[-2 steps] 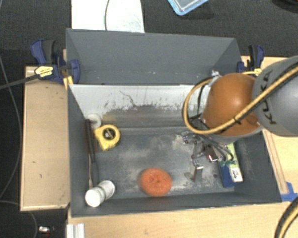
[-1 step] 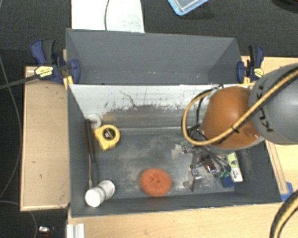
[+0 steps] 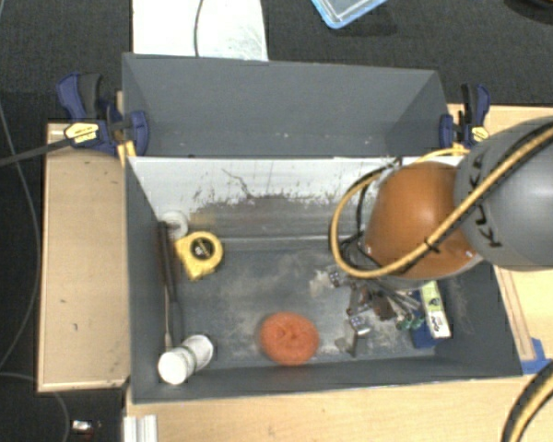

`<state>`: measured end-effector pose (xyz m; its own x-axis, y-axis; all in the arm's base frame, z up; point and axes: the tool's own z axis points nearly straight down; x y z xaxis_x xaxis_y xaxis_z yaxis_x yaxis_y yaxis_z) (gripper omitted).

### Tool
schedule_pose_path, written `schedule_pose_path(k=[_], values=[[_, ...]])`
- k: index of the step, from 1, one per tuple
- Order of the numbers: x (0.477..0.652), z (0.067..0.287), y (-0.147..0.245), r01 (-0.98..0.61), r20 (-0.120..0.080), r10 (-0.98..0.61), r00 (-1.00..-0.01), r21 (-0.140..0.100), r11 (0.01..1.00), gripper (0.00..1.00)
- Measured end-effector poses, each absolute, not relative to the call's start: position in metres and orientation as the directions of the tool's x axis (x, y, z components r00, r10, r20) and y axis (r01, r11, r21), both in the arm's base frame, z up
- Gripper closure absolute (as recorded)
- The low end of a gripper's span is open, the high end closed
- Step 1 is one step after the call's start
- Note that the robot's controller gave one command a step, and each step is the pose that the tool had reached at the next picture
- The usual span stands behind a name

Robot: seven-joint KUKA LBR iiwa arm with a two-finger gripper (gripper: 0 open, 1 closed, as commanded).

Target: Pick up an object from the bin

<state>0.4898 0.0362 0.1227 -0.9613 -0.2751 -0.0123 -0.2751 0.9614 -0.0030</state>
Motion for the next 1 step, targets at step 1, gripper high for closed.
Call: schedule_pose_path(k=[1], values=[[0.481, 0.1099, 0.0422, -0.303, -0.007, -0.303, -0.953, -0.002, 0.953, 0.0]])
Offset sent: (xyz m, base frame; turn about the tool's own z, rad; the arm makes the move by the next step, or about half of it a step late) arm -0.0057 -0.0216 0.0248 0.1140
